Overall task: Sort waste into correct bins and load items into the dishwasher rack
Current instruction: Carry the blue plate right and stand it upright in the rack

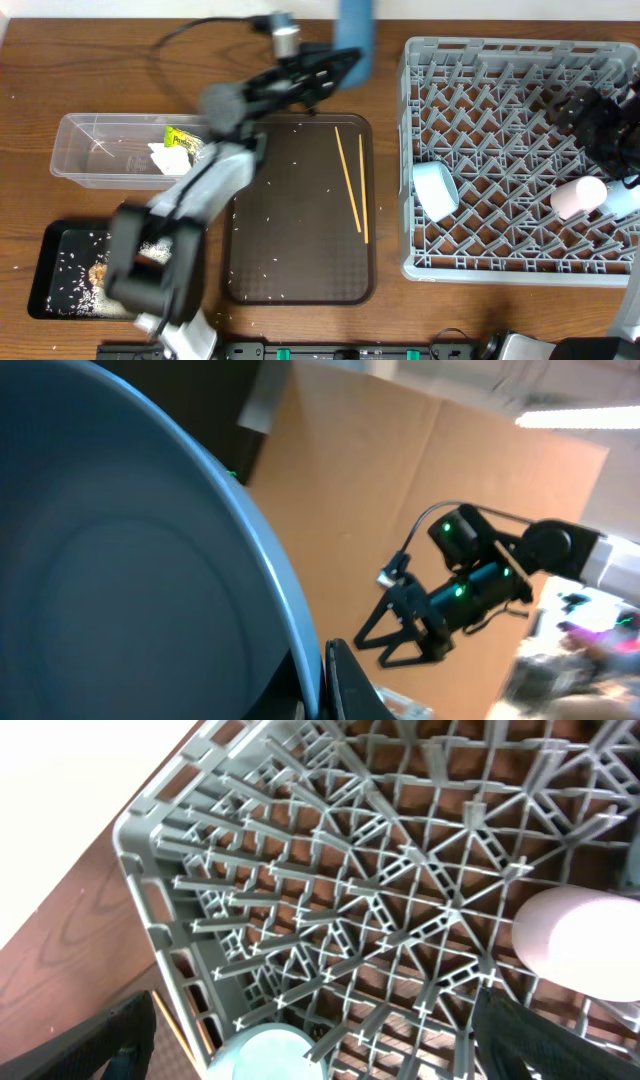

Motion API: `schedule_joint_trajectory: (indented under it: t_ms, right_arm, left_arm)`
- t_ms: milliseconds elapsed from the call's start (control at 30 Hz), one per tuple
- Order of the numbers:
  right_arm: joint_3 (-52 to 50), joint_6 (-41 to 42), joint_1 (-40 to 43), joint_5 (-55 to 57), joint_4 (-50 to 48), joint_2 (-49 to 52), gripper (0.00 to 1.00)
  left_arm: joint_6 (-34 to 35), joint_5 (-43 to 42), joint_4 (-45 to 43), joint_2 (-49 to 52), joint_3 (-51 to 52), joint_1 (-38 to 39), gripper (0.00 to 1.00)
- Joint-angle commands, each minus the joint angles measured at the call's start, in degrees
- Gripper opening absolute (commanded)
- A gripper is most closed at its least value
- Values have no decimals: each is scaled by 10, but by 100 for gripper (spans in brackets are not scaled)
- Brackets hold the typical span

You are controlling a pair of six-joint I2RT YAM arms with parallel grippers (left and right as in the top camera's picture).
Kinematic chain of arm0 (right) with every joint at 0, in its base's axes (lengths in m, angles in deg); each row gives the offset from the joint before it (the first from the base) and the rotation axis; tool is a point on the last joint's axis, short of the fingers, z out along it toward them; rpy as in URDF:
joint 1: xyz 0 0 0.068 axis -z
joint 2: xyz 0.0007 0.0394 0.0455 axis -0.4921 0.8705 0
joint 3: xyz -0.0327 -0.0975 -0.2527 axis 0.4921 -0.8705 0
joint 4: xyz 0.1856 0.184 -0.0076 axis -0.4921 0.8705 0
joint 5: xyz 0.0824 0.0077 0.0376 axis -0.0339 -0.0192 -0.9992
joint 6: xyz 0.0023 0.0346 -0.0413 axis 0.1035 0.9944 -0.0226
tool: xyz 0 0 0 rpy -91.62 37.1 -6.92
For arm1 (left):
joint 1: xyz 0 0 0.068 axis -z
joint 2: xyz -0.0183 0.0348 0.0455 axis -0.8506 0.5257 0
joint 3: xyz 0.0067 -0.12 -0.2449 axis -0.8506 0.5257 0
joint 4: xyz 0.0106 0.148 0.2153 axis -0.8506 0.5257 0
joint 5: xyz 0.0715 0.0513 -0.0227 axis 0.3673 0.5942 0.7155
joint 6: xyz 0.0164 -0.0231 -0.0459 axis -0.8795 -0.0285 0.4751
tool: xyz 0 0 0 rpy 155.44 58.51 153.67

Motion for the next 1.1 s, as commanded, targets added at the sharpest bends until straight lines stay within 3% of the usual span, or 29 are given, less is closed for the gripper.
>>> schedule_joint_trajectory:
  t_ms: [0, 167, 367, 767, 1067]
  right_arm:
    - [1, 16, 17, -2, 6, 0, 94]
    - [1, 15, 30, -1, 15, 0, 94]
    - [1, 11, 31, 9, 23, 0, 95]
    - [1, 2, 31, 24, 31, 0, 94]
    - [1, -2, 31, 24, 34, 0, 94]
  left_arm:
    - [129, 47, -38, 80, -90, 53, 6]
    - [155, 75, -43, 163, -166, 115, 6]
    - [160, 105, -42, 198, -170, 151, 6]
    - [151, 162, 90, 204, -170, 156, 6]
    - [162, 184, 129, 204, -170, 156, 6]
